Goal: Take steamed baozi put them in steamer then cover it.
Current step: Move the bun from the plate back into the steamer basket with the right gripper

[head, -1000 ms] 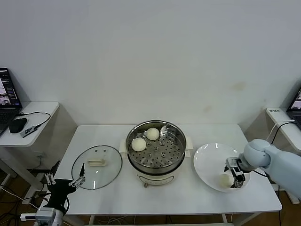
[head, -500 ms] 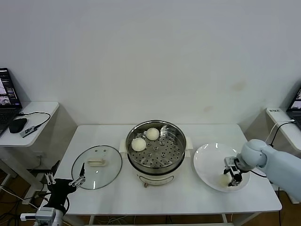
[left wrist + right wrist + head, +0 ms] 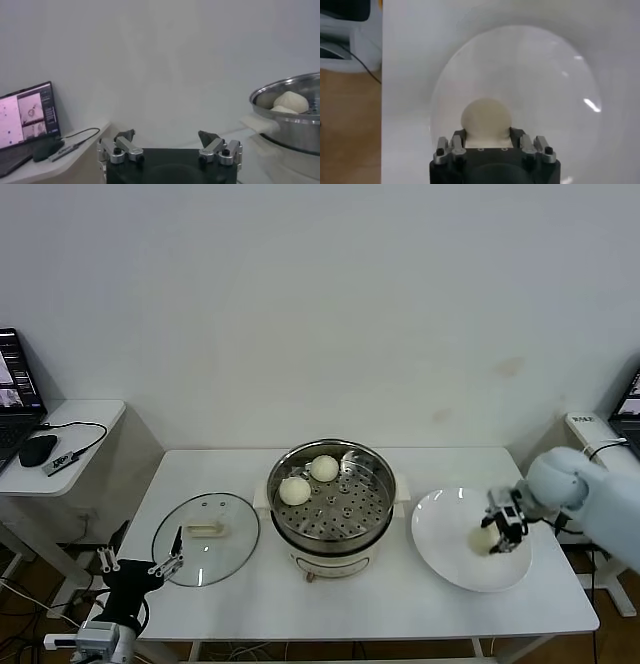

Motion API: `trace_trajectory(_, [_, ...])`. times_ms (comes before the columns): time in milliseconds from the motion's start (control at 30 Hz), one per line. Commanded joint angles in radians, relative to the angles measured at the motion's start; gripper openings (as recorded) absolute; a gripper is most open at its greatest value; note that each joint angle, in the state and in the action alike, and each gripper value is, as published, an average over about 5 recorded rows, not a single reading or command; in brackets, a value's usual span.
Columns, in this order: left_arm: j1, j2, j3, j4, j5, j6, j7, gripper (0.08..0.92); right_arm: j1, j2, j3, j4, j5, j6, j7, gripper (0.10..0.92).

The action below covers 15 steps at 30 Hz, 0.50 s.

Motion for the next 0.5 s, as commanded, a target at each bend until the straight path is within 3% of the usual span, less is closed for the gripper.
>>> trace_trajectory(33, [0.000, 0.002, 0.001, -0.007, 0.001, 0.000, 0.001, 0.823, 0.334, 0.016, -0.119, 0.014, 0.119, -0.003, -0.015, 0.560])
trace_trajectory(500, [0.005, -0.004, -0.008, -0.017, 0.003, -0.001, 0.002, 0.823, 0.619, 0.351, -0.317, 0.011, 0.247, -0.009, 0.041, 0.560])
